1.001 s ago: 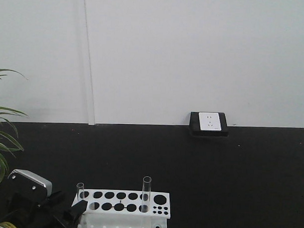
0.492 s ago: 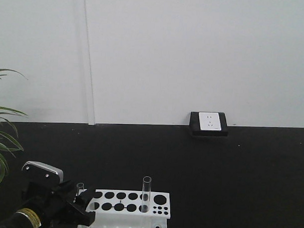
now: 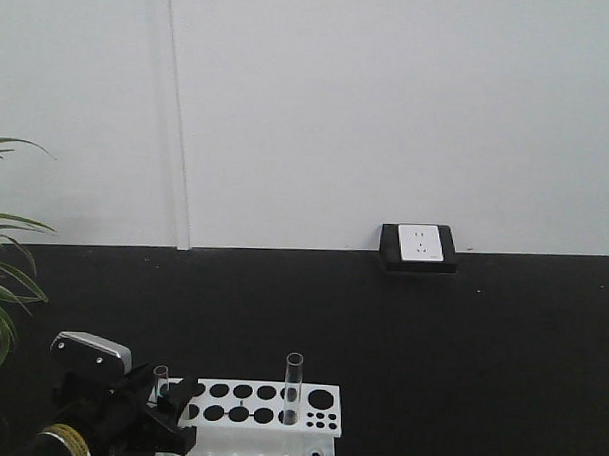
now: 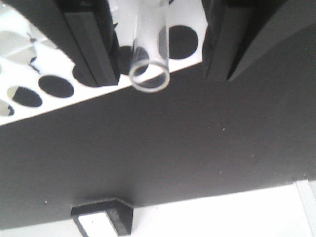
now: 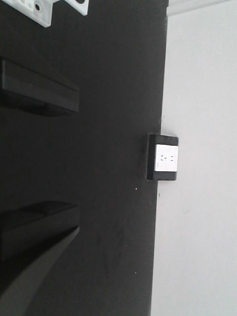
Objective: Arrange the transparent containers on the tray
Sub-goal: 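Lower the left gripper around the nearer clear test tube and close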
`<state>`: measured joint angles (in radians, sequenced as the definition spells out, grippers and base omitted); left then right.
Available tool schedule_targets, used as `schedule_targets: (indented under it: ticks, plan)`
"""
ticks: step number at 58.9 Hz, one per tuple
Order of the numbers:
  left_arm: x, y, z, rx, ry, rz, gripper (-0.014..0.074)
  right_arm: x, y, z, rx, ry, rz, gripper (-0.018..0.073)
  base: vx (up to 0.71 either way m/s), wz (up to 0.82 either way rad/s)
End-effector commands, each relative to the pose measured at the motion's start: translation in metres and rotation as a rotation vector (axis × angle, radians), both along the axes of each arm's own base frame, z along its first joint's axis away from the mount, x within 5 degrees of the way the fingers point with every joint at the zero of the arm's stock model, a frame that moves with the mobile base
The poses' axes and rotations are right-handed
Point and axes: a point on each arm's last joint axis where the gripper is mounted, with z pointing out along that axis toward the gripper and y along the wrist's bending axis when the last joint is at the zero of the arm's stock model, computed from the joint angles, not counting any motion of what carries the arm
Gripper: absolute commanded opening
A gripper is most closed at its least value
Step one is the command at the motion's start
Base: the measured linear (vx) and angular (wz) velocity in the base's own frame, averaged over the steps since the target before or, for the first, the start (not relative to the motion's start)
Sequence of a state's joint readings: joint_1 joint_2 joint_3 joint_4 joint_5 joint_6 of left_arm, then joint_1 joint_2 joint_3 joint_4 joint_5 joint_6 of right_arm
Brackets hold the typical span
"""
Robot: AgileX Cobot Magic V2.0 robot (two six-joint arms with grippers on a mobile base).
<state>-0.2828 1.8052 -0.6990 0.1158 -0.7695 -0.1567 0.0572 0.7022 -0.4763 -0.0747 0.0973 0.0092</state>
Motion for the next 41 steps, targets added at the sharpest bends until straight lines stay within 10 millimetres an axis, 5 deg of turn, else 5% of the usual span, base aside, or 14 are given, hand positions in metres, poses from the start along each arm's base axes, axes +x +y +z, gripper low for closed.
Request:
schedule_targets:
  ticks: [1, 41]
  plan:
    - [0.0046, -0.0035, 0.0269, -0.065, -0.143, -0.002, 0.0496, 0.0046, 0.0, 0.0163, -0.015, -0.104, 0.005, 0.0467, 0.0, 0.0]
    - [0.0088, -0.007, 0.0185, -0.114, -0.149, -0.018, 0.034, 0.006, 0.0001, 0.0164, -0.014, -0.11, 0.005, 0.0467, 0.0, 0.0]
